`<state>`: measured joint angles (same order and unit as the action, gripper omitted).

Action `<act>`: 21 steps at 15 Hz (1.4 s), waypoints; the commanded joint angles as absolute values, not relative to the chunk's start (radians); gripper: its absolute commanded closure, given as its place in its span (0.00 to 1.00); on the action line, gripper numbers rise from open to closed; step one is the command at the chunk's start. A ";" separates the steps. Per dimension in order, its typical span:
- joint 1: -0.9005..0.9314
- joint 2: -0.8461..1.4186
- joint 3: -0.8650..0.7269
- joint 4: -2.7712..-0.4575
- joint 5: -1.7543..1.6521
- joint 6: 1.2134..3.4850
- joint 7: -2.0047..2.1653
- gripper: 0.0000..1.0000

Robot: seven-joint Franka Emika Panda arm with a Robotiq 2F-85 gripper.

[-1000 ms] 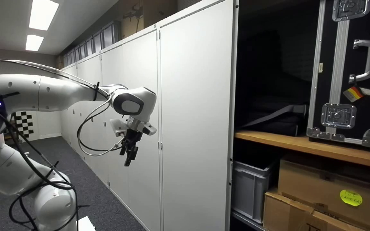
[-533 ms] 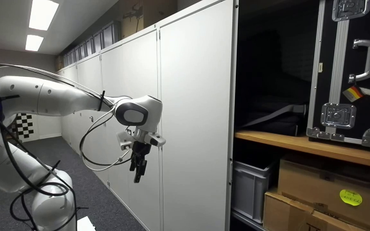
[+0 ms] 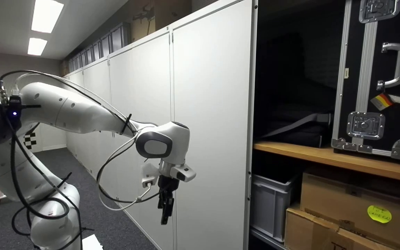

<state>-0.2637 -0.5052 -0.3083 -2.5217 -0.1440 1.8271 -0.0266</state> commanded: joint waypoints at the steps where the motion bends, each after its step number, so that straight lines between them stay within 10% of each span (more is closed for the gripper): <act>1: -0.335 -0.421 -0.366 -2.542 -0.193 2.001 -0.068 0.00; 21: -0.530 -0.063 -0.767 -2.419 -0.142 2.754 -0.408 0.00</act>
<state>-0.5386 -0.1270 -0.7222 -2.4966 -0.2167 2.7151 -0.3436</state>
